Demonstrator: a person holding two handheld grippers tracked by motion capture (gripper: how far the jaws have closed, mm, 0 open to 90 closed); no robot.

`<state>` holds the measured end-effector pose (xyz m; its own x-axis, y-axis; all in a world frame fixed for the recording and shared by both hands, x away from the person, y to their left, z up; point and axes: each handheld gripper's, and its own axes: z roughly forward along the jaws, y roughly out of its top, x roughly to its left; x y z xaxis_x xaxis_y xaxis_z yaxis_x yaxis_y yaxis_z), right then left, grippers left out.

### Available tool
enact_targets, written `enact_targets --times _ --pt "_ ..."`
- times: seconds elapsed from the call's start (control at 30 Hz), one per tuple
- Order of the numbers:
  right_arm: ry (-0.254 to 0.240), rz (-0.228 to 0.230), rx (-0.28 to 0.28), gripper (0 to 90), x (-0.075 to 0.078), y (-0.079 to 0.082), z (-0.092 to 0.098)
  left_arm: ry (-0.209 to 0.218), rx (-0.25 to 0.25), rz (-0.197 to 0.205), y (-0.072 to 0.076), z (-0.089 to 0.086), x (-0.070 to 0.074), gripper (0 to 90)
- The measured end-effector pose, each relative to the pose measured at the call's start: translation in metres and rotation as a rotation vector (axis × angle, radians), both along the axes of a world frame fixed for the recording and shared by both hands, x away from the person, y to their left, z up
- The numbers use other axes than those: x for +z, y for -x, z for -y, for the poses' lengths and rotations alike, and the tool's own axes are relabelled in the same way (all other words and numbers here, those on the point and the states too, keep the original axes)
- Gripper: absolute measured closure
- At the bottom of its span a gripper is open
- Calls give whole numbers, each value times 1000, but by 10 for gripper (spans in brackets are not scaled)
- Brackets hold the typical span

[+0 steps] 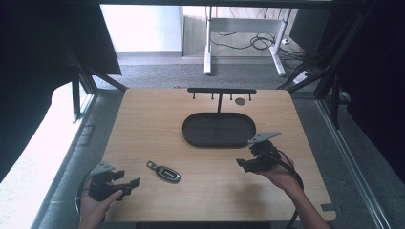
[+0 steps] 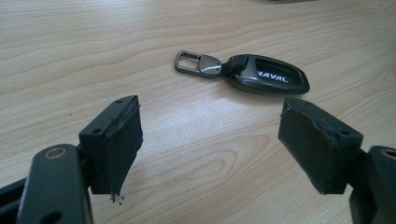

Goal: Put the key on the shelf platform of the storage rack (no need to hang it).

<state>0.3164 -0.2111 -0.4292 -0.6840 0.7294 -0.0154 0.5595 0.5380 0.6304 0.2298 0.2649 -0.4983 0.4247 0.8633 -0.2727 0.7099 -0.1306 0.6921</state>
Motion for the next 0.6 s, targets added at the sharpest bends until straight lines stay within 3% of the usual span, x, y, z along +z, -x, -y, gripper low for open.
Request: enact_targets --times 0.3,0.6 --pt "14 -10 44 324 13 -14 -24 -1 0 -2 0 0 -1 219" --pt "46 -37 102 332 15 -22 -54 0 -6 -7 -1 1 -3 219"
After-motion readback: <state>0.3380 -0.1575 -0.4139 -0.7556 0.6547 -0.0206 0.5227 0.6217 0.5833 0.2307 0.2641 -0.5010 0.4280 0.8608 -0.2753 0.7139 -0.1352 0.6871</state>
